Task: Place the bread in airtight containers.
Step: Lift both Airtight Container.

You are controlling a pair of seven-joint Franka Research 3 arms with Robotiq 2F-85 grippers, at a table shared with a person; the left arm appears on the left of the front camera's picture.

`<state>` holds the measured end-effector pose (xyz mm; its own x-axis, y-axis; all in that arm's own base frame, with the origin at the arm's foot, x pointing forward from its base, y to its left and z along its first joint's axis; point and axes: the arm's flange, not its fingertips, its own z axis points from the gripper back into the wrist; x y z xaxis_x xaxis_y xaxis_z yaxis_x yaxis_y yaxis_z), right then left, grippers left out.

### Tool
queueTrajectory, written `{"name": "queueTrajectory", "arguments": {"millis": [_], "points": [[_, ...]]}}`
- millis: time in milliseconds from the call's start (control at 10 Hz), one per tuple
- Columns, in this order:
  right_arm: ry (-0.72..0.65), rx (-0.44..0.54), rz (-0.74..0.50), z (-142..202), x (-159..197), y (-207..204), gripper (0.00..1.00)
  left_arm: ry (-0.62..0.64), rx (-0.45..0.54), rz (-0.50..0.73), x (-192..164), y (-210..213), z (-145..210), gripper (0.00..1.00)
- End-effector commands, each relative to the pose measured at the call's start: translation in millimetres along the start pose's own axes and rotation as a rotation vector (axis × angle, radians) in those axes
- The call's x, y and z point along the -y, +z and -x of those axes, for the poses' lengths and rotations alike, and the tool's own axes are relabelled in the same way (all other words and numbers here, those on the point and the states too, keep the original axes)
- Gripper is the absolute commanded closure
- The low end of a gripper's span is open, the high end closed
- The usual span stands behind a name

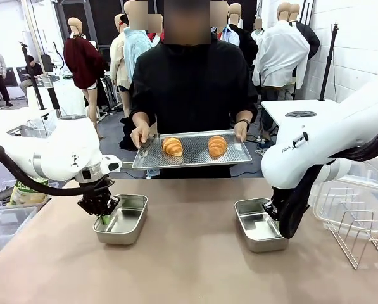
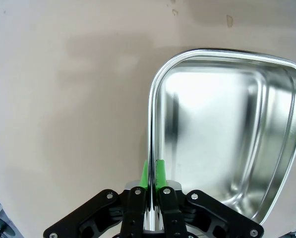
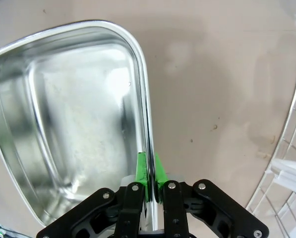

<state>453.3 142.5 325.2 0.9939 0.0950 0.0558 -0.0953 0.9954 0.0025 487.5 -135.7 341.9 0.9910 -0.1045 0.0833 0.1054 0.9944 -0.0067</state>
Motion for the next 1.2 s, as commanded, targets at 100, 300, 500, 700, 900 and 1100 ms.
{"name": "queueTrajectory", "arguments": {"millis": [100, 300, 500, 700, 900, 1100], "points": [[-0.064, 0.038, -0.016, 9, 5, 54, 1.00, 0.069, 0.076, 0.002, 13, 54, 18, 1.00], [-0.068, 0.039, -0.024, 19, 14, 97, 1.00, 0.091, 0.115, 0.025, 24, 97, 23, 1.00], [-0.100, 0.097, -0.026, 30, 23, 137, 1.00, 0.178, 0.111, 0.039, 38, 129, 20, 1.00], [-0.119, 0.137, -0.027, 39, 26, 176, 1.00, 0.179, 0.142, 0.092, 57, 150, 24, 1.00], [-0.102, 0.119, -0.034, 30, 22, 198, 1.00, 0.171, 0.137, 0.100, 61, 157, 23, 1.00], [-0.086, 0.111, -0.041, 23, 15, 195, 1.00, 0.175, 0.105, 0.138, 57, 159, 24, 1.00]]}}
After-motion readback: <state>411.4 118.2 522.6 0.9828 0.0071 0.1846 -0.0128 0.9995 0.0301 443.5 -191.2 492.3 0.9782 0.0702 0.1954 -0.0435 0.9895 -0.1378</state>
